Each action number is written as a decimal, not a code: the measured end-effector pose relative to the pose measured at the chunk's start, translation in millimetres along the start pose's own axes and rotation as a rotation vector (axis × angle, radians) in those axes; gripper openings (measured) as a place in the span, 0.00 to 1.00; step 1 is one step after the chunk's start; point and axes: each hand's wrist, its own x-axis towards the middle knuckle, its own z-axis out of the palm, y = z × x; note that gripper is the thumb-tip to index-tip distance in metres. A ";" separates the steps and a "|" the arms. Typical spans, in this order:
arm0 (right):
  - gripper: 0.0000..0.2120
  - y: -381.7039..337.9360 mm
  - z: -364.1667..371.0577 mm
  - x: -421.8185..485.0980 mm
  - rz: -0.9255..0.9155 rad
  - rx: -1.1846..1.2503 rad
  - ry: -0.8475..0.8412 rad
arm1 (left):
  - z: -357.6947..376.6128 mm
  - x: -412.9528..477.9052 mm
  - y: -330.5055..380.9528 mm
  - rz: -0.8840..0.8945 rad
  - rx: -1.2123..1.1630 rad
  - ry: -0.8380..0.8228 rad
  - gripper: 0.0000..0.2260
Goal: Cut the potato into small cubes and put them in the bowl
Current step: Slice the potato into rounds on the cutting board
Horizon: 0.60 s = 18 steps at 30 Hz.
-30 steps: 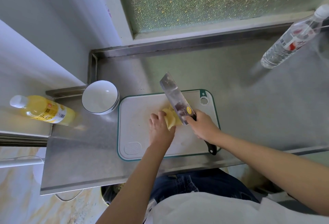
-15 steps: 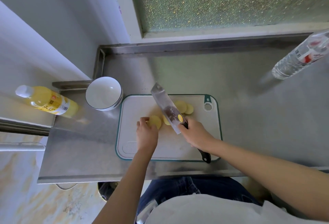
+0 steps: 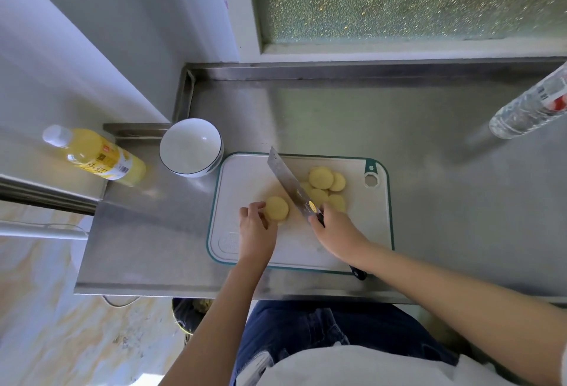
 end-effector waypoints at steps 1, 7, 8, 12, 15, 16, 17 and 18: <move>0.09 -1.4 1.8 -2.0 -0.007 -0.012 -0.003 | -0.7 -0.6 -1.8 0.026 0.011 -0.007 0.15; 0.07 -12.8 19.7 -13.6 -0.059 -0.129 -0.014 | -3.1 -2.9 -4.7 0.092 0.050 -0.086 0.24; 0.07 -14.7 23.6 -14.6 -0.054 -0.157 -0.018 | -3.3 -2.5 -4.1 0.095 0.057 -0.096 0.25; 0.06 -19.9 33.5 -18.1 -0.009 -0.156 -0.018 | -4.4 -2.0 -4.7 0.088 0.040 -0.096 0.24; 0.06 -21.7 33.6 -22.2 -0.002 -0.150 -0.028 | -3.7 -1.5 -7.4 0.113 0.026 -0.081 0.23; 0.06 -21.8 33.2 -23.6 -0.004 -0.152 -0.036 | -3.3 -0.9 -8.5 0.121 0.023 -0.078 0.23; 0.07 -21.7 32.7 -24.6 -0.009 -0.151 -0.039 | -3.1 -0.3 -9.5 0.128 0.018 -0.078 0.23; 0.07 -21.3 32.0 -25.2 -0.016 -0.145 -0.034 | -2.9 0.6 -10.3 0.132 0.010 -0.078 0.23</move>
